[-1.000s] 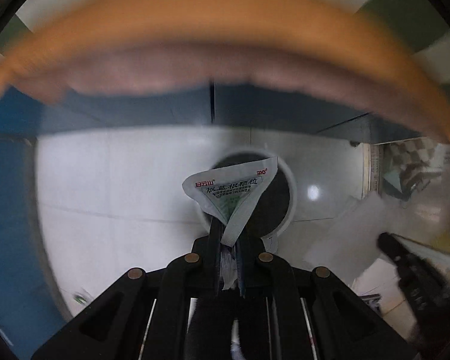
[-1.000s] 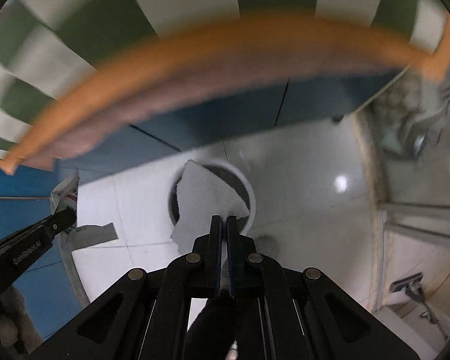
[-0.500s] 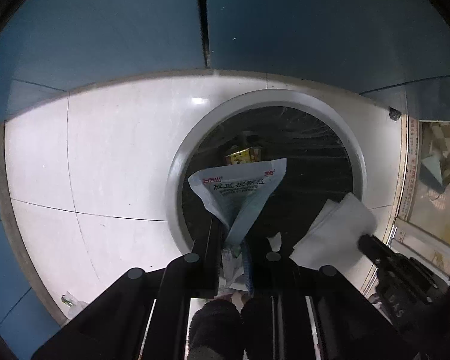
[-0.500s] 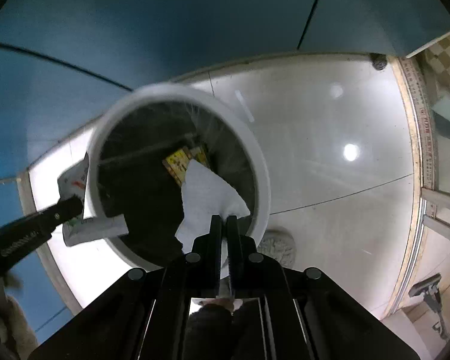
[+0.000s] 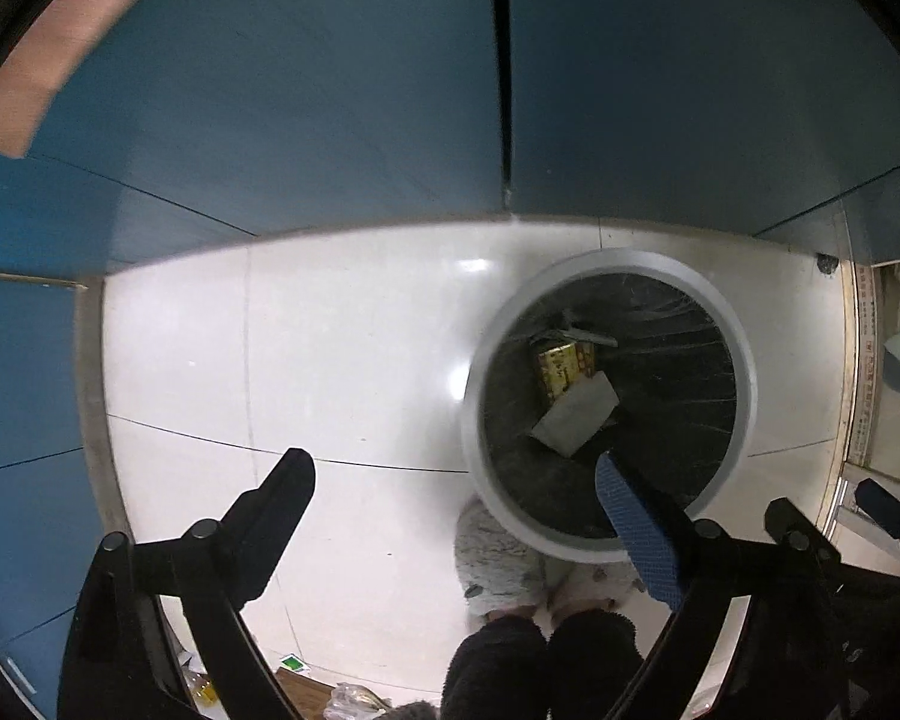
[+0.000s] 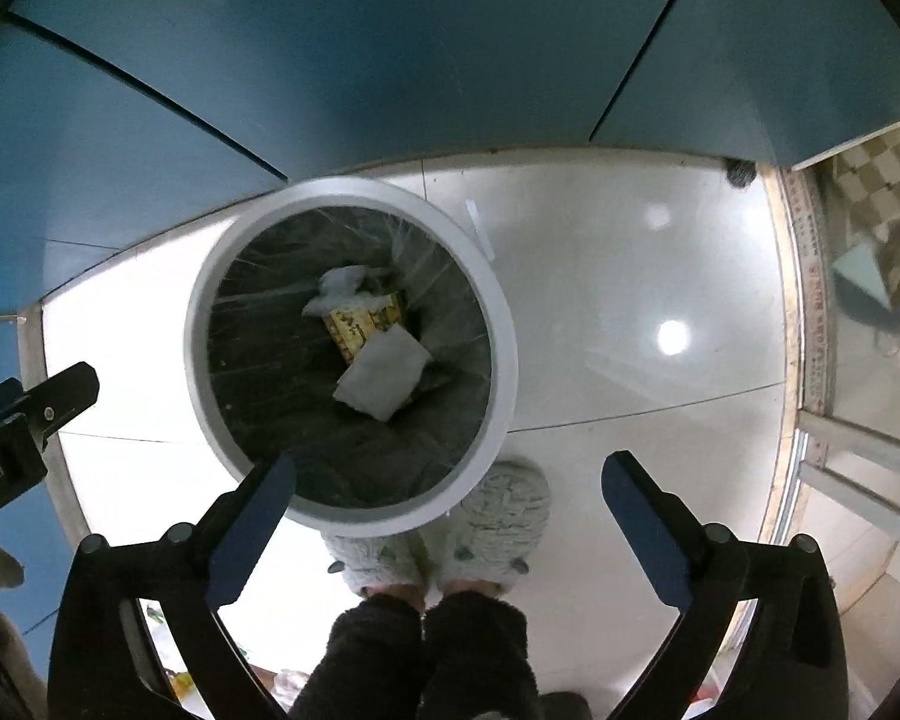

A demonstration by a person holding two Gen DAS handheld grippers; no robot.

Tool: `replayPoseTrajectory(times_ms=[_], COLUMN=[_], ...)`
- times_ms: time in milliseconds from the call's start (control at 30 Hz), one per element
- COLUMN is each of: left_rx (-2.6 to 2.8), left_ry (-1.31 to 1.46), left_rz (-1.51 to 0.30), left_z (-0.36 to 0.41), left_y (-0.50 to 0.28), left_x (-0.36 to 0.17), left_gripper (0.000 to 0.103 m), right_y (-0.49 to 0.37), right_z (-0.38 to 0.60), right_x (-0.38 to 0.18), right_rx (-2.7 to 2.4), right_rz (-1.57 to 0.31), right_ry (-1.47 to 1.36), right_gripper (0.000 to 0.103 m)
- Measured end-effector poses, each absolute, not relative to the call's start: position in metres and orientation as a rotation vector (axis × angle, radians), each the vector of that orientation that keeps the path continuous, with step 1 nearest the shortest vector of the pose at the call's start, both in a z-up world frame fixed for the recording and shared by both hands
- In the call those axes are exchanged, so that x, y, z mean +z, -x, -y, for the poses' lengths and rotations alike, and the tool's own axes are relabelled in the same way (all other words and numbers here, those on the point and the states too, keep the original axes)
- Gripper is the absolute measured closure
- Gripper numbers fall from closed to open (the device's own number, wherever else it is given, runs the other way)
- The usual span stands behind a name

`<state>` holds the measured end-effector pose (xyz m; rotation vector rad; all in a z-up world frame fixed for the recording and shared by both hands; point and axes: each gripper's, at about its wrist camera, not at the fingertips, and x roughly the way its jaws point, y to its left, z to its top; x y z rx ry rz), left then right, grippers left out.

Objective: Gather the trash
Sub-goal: 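Carry the sachet and tissue over the trash bin and open both tools, then raise both tools back up toward the counter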

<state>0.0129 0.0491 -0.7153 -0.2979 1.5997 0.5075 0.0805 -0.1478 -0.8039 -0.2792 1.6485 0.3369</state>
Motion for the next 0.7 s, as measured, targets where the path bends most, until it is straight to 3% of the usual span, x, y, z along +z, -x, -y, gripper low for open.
replayPoseTrajectory(times_ms=[267,700], left_rx=[0.533,0.494], left_ry=[0.287,0.254], left_rz=[-1.531,-1.438], left_z=[-0.046,-0.016], left_y=[0.003,0.040], left_x=[-0.630,-0.447], left_gripper=[0.007,0.007], right_y=[-0.076,-0.038], right_z=[0.150,0.162], right_x=[-0.727,-0.512], right_rx=[0.358,0.367], right_rz=[-1.601,-1.521], right_ry=[0.266,0.247], right_gripper=[0.000,0.000])
